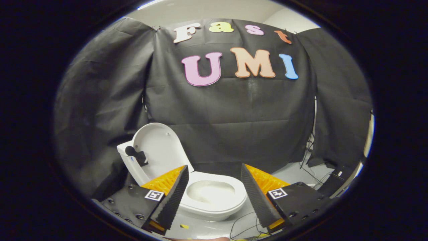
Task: Open the toilet lid.
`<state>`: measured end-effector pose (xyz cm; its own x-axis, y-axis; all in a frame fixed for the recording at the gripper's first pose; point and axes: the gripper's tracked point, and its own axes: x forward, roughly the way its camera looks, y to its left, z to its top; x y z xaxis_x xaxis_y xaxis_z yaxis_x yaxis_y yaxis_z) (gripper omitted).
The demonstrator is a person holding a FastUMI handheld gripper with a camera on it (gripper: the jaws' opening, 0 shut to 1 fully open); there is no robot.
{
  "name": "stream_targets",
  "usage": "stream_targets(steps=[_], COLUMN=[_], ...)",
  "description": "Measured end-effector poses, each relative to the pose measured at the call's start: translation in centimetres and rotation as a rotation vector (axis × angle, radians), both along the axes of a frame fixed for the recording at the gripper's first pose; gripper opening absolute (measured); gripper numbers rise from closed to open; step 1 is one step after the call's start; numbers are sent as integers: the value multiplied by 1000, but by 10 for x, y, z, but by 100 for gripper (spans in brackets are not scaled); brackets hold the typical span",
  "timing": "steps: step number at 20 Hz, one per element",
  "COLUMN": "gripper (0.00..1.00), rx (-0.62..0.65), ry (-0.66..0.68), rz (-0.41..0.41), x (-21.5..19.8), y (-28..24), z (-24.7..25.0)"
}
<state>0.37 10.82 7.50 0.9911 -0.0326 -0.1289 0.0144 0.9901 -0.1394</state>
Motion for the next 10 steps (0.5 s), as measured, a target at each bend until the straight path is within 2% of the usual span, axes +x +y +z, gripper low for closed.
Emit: stream_targets(steps=[1, 7, 10], gripper=[97, 97, 97], rx=[-3, -37, -24], ry=[-8, -4, -31], rz=[-5, 93, 73], x=[-2, -18, -26], y=[-4, 2, -7], z=[6, 14, 12])
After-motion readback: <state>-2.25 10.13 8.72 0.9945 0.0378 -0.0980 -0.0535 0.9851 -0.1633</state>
